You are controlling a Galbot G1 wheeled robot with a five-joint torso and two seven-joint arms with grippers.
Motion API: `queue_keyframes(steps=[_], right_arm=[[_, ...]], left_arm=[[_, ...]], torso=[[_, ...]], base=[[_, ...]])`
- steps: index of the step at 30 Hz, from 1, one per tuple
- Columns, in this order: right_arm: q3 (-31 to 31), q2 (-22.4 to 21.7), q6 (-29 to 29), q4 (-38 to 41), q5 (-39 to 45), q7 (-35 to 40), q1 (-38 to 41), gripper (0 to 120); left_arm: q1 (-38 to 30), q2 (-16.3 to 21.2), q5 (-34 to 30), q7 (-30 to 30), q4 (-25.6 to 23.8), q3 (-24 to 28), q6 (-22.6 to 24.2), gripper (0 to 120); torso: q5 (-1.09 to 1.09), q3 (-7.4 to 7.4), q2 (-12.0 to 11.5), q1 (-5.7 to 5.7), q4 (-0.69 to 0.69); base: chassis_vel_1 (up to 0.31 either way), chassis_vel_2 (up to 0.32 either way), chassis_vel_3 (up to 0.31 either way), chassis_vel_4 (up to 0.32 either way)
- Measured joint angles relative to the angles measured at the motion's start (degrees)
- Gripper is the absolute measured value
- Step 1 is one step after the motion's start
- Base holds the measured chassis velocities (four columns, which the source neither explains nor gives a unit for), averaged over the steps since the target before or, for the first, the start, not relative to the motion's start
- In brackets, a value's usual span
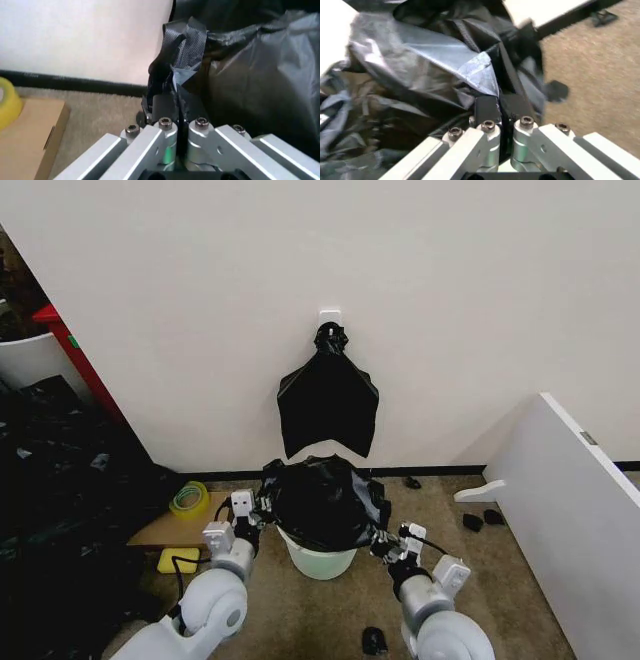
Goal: Place the garbage bag over the trash bin.
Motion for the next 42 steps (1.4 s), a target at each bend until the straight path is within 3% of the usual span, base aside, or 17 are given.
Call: queue_keyframes(steps=[20, 27, 40, 42], right_arm=[[-1.27, -0.66, -10.33, -2.36, -2.98, 2.06, -0.98, 0], [-1.44, 0.01, -10.83, -5.38, -4.07, 1.76, 1.14, 0], [-2.41, 1.14, -7.74, -8.2, -8.71, 1.26, 2.72, 0], [-2.3, 0.7, -7.7, -6.84, -8.91, 0.89, 1.67, 1]], left_arm=[[4.65, 4.13, 3.22, 1.31, 0.34, -0.41, 0.44, 0], [3.71, 5.16, 6.09, 2.57, 1.86, 0.09, 1.8, 0], [-0.6, 3.04, 9.11, 0.53, 6.8, 2.12, 3.72, 0], [0.17, 3.3, 8.96, -0.24, 5.33, 1.8, 4.31, 8]], torso=[[0.0, 0.01, 0.0, 0.0, 0.0], [-0.01, 0.01, 0.0, 0.01, 0.01], [0.0, 0.01, 0.0, 0.01, 0.01], [-0.01, 0.01, 0.0, 0.01, 0.0]], base=[[0.0, 0.0, 0.0, 0.0], [0.0, 0.0, 0.0, 0.0], [0.0, 0.0, 0.0, 0.0], [0.0, 0.0, 0.0, 0.0]])
